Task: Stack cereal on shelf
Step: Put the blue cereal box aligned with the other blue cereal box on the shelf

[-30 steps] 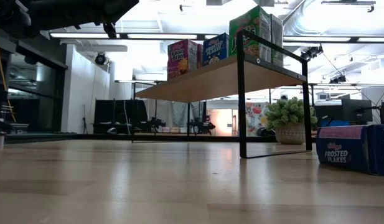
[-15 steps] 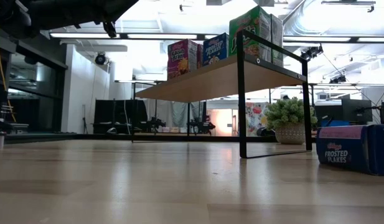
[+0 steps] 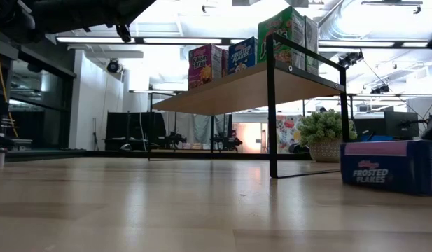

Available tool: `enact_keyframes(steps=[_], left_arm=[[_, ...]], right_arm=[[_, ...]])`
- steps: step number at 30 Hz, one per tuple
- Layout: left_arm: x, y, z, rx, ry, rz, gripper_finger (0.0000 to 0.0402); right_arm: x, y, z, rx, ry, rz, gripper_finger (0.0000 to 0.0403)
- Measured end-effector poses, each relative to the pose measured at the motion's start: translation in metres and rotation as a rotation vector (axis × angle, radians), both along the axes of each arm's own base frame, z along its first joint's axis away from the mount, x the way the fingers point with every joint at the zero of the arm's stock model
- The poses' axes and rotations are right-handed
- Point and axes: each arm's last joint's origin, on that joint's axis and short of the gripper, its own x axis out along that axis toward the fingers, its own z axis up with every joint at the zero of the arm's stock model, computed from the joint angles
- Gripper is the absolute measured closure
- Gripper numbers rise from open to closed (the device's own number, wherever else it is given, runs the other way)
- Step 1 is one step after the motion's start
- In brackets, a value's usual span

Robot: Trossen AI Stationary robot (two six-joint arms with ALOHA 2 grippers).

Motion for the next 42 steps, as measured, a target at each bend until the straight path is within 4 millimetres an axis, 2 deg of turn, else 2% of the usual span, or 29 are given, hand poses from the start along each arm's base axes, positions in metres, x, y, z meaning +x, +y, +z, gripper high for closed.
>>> enact_keyframes(steps=[5,8,16,18,24,28,34,39,42], left_arm=[[0.0,0.0,0.0,0.0,0.0,0.0,0.0401],[0.0,0.0,0.0,0.0,0.0,0.0,0.0402],[0.0,0.0,0.0,0.0,0.0,0.001,0.0401],[0.0,0.0,0.0,0.0,0.0,0.0,0.0401],[0.0,0.0,0.0,0.0,0.0,0.0,0.0402],[0.0,0.0,0.0,0.0,0.001,0.001,0.0402],[-0.001,0.0,0.004,0.073,-0.035,0.024,0.0401],[-0.002,0.0,0.006,0.153,-0.047,0.052,0.0401],[-0.002,0.0,0.007,0.2,-0.053,0.069,0.0402]], right_arm=[[0.011,-0.008,0.001,-0.047,0.03,0.021,0.0403],[0.012,-0.011,0.009,-0.034,0.026,0.033,0.0403],[0.0,-0.026,0.057,0.071,-0.093,0.102,0.0403],[-0.004,-0.032,0.063,0.098,-0.146,0.102,0.0403],[-0.024,-0.056,0.035,0.295,-0.278,0.162,0.0403],[-0.031,-0.067,0.03,0.268,-0.448,0.244,0.0403],[-0.041,-0.083,-0.005,0.295,-0.541,0.407,0.0403],[-0.04,-0.085,-0.005,0.213,-0.51,0.508,0.0403],[-0.038,-0.084,-0.002,0.22,-0.516,0.563,0.0403]])
